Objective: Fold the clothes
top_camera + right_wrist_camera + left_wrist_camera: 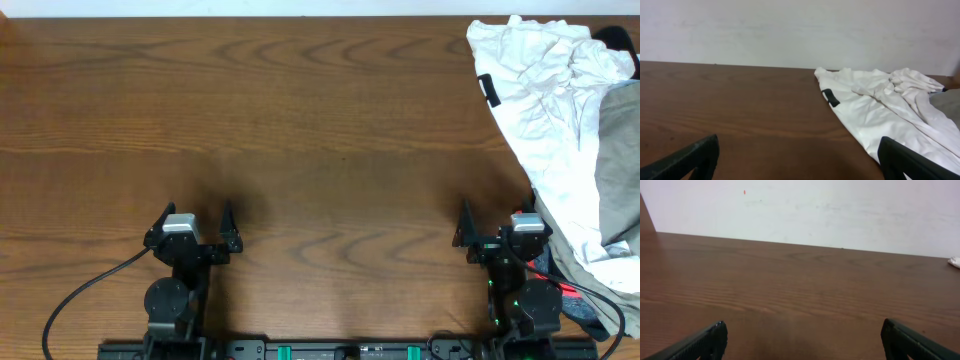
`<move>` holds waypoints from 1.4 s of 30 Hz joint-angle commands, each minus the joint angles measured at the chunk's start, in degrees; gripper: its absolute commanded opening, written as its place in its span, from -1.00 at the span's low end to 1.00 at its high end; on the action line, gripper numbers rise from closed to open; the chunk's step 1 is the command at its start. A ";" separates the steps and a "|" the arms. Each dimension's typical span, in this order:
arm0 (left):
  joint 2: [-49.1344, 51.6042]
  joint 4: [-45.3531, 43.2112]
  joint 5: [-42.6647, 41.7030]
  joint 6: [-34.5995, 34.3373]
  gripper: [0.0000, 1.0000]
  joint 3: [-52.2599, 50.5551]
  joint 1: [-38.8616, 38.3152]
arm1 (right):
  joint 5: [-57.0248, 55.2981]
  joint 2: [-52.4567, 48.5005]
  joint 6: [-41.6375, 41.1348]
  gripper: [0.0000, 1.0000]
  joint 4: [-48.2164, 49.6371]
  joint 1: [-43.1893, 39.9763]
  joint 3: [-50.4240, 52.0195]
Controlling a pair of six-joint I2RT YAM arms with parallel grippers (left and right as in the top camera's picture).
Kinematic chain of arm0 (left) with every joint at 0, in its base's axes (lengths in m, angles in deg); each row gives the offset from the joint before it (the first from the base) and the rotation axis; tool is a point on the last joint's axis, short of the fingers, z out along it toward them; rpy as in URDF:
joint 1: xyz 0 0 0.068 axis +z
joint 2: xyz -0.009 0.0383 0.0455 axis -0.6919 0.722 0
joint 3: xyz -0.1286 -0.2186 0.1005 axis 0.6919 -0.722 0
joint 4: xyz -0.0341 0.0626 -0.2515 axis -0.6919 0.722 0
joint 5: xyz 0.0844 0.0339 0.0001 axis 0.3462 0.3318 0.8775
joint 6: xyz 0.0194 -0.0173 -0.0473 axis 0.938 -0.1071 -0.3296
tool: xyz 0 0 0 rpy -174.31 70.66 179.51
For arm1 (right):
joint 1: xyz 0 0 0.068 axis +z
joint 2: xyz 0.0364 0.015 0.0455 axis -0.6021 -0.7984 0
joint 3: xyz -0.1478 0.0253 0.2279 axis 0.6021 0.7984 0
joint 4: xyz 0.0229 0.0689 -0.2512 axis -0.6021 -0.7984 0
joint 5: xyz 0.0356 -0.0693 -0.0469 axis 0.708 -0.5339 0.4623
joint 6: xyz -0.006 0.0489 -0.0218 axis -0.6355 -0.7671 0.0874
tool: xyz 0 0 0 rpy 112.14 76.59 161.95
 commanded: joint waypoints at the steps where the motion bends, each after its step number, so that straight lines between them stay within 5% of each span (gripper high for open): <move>1: -0.37 1.92 0.90 0.79 0.96 -1.25 0.13 | 0.04 0.39 0.83 0.99 -0.26 0.92 0.09; 42: -0.37 1.18 0.44 -2.82 0.96 -1.20 0.17 | 5.42 -0.22 -3.85 0.98 -0.68 0.92 0.09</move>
